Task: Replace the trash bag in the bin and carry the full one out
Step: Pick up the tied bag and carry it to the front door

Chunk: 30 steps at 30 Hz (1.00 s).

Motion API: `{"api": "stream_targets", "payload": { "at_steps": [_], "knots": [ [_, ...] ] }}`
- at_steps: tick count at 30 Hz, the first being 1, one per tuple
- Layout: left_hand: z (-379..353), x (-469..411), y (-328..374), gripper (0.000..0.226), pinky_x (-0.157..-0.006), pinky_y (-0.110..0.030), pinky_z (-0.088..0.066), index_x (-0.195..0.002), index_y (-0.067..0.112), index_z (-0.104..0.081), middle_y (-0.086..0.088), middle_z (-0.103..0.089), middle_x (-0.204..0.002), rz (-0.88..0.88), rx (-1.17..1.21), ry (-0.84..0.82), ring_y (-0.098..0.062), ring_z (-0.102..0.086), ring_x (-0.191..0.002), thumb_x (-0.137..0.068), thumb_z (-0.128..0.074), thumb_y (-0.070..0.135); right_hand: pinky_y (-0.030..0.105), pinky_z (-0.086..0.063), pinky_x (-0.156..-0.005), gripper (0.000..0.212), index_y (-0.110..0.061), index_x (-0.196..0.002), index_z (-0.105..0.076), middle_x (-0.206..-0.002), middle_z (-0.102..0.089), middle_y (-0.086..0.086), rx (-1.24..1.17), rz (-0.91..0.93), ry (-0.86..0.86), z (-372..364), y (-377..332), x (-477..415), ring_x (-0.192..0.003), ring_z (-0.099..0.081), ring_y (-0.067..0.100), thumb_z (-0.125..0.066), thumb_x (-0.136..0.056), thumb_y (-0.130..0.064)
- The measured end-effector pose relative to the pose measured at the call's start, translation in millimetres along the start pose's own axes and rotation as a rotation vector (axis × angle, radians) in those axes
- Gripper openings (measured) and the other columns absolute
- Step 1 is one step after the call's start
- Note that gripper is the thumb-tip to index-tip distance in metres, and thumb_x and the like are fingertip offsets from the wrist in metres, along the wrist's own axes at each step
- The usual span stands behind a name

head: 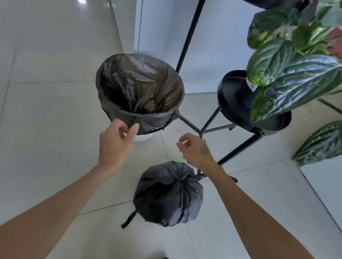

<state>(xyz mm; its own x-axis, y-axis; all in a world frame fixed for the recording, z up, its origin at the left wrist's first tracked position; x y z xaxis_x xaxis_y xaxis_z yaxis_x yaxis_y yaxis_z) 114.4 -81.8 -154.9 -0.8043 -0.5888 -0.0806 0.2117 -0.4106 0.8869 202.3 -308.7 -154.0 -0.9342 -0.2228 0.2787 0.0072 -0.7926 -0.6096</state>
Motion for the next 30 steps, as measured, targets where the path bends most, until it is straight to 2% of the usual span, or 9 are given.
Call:
{"api": "stream_targets", "payload": {
  "at_steps": [4, 7, 13, 16, 17, 19, 22, 25, 30],
  "knots": [
    [-40, 61, -3, 0.036, -0.058, -0.032, -0.042, -0.067, 0.016, -0.056, 0.008, -0.054, -0.055, -0.172, -0.207, -0.343, -0.019, -0.055, -0.056, -0.09, -0.067, 0.042, 0.039, -0.052, -0.097, 0.032, -0.014, -0.124, -0.064, -0.12, -0.069, 0.009, 0.274, 0.018, -0.062, 0, 51, 42, -0.109, -0.065, 0.029, -0.054, -0.093, -0.015],
    [-51, 93, -10, 0.037, -0.057, -0.031, -0.041, -0.069, 0.019, -0.053, 0.007, -0.057, -0.062, -0.14, -0.346, -0.413, -0.024, -0.06, -0.066, -0.091, -0.062, 0.047, 0.042, -0.047, -0.102, 0.043, -0.017, -0.135, -0.054, -0.137, -0.059, 0.006, 0.416, 0.011, -0.145, -1, 81, 62, -0.124, -0.056, 0.028, -0.055, -0.092, -0.012],
    [-47, 128, -26, 0.038, -0.07, -0.035, -0.051, -0.1, 0.018, -0.054, -0.002, -0.064, -0.095, 0.085, -0.634, -0.603, -0.03, -0.067, -0.088, -0.09, -0.057, 0.055, 0.048, -0.048, -0.097, 0.057, -0.018, -0.14, -0.037, -0.136, -0.05, 0.01, 0.609, -0.019, -0.261, -14, 96, 78, -0.121, -0.055, 0.038, -0.06, -0.088, -0.01],
    [-41, 135, -28, 0.026, -0.052, -0.03, -0.052, -0.09, 0.016, -0.058, -0.005, -0.066, -0.08, 0.235, -0.531, -0.704, -0.028, -0.069, -0.055, -0.092, -0.059, 0.042, 0.042, -0.049, -0.094, 0.045, -0.015, -0.136, -0.045, -0.131, -0.055, 0.011, 0.815, -0.07, -0.23, -12, 92, 87, -0.118, -0.058, 0.034, -0.058, -0.093, -0.014],
    [-38, 135, -23, 0.027, -0.049, -0.028, -0.048, -0.079, 0.015, -0.057, -0.007, -0.065, -0.075, 0.228, -0.526, -0.719, -0.03, -0.066, -0.054, -0.092, -0.059, 0.039, 0.041, -0.049, -0.095, 0.043, -0.014, -0.136, -0.048, -0.132, -0.055, 0.011, 0.863, -0.074, -0.221, -7, 87, 92, -0.119, -0.057, 0.033, -0.057, -0.094, -0.014],
    [-34, 128, -10, 0.037, -0.056, -0.029, -0.044, -0.062, 0.017, -0.051, -0.011, -0.063, -0.075, 0.165, -0.568, -0.71, -0.034, -0.067, -0.072, -0.093, -0.059, 0.036, 0.04, -0.05, -0.094, 0.042, -0.012, -0.136, -0.051, -0.132, -0.056, 0.011, 0.921, -0.063, -0.197, 5, 80, 100, -0.119, -0.058, 0.031, -0.057, -0.095, -0.014],
    [-28, 120, 26, 0.033, -0.066, -0.031, -0.044, -0.066, 0.018, -0.06, -0.01, -0.063, -0.081, 0.098, -0.572, -0.689, -0.034, -0.066, -0.092, -0.091, -0.06, 0.04, 0.039, -0.05, -0.089, 0.037, -0.011, -0.131, -0.053, -0.127, -0.056, 0.012, 0.908, -0.066, -0.162, 35, 71, 121, -0.113, -0.06, 0.031, -0.059, -0.097, -0.023],
    [-22, 120, 71, 0.034, -0.067, -0.032, -0.046, -0.065, 0.015, -0.058, -0.006, -0.06, -0.075, 0.03, -0.515, -0.67, -0.033, -0.065, -0.087, -0.091, -0.061, 0.038, 0.038, -0.048, -0.088, 0.037, -0.013, -0.128, -0.056, -0.123, -0.058, 0.01, 0.874, -0.056, -0.111, 74, 61, 147, -0.11, -0.06, 0.03, -0.054, -0.099, -0.036],
    [-9, 134, 147, 0.044, -0.061, -0.03, -0.039, -0.053, 0.014, -0.047, -0.006, -0.054, -0.061, -0.103, -0.389, -0.632, -0.03, -0.059, -0.073, -0.092, -0.058, 0.033, 0.038, -0.038, -0.098, 0.035, -0.022, -0.118, -0.064, -0.12, -0.065, -0.001, 0.882, -0.027, 0.078, 148, 40, 211, -0.111, -0.057, 0.022, -0.046, -0.1, -0.047]
  ]
}}
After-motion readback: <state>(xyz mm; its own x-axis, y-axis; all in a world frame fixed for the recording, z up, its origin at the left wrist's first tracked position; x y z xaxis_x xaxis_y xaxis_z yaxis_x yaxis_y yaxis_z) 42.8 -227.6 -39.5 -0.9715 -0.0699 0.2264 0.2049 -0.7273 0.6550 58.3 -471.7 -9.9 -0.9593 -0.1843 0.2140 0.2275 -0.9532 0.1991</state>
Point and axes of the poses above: each hand's wrist, its own x-axis away from the middle knuckle, its own z-axis out of the back of the hand, y = z × x, the point moved 3 cm from there along -x, towards the middle knuckle
